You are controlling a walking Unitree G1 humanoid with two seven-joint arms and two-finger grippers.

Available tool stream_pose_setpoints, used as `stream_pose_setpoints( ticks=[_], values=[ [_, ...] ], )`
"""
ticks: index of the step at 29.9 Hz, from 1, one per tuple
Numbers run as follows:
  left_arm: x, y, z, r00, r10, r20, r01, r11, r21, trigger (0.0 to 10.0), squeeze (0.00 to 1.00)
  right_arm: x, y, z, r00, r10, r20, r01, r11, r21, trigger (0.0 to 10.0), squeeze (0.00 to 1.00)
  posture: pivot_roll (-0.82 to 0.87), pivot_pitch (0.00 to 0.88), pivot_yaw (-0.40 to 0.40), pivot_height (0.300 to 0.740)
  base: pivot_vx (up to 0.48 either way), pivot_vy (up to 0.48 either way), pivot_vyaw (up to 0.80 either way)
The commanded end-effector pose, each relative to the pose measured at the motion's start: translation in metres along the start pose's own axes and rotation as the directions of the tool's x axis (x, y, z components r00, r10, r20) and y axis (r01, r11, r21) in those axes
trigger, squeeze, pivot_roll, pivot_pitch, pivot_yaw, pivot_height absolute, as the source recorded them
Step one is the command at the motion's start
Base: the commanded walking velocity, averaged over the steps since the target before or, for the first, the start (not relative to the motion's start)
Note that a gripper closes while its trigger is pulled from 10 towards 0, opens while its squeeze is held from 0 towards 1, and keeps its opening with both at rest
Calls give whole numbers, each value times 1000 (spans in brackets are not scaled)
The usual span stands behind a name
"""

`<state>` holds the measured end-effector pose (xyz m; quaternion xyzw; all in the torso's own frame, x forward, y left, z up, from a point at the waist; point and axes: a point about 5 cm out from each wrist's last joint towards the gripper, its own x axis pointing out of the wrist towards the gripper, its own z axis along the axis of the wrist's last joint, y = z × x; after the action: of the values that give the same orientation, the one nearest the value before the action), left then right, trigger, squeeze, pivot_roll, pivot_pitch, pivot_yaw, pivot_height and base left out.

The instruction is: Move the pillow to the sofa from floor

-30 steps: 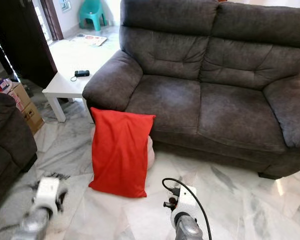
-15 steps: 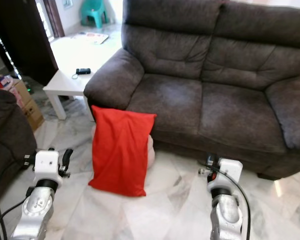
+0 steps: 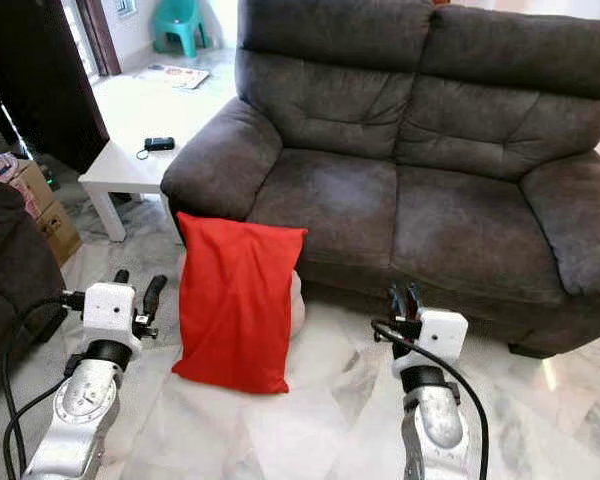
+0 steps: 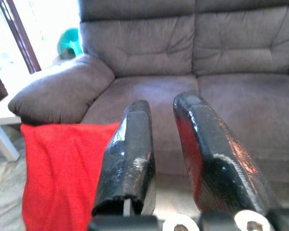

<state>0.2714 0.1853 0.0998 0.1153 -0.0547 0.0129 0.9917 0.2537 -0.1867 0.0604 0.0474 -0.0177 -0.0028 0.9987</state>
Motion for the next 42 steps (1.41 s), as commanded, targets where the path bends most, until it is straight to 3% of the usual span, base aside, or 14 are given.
stream_pose_setpoints(
  ticks=[1,20,32,42],
  values=[
    [-1,1,-1,1000,-3,-18,3,1000,10,10000,0,1,2,7,1000,20,13,-20,1000,10,10000,0,24,0,-55,740,0,0,638],
    [4,-2,4,1000,-18,-25,18,1000,-26,10000,0,4,1,12,1000,28,-9,-28,999,21,10000,0,33,0,-60,740,0,0,769],
    [4,-3,4,999,-18,-40,17,999,-41,10000,0,9,-1,17,1000,6,5,-6,999,36,10000,0,34,0,-65,740,0,0,0],
    [5,-1,4,999,-2,-44,0,998,-57,10000,0,11,3,19,1000,15,0,-15,999,32,10000,0,33,0,-65,740,318,0,0]
  ],
)
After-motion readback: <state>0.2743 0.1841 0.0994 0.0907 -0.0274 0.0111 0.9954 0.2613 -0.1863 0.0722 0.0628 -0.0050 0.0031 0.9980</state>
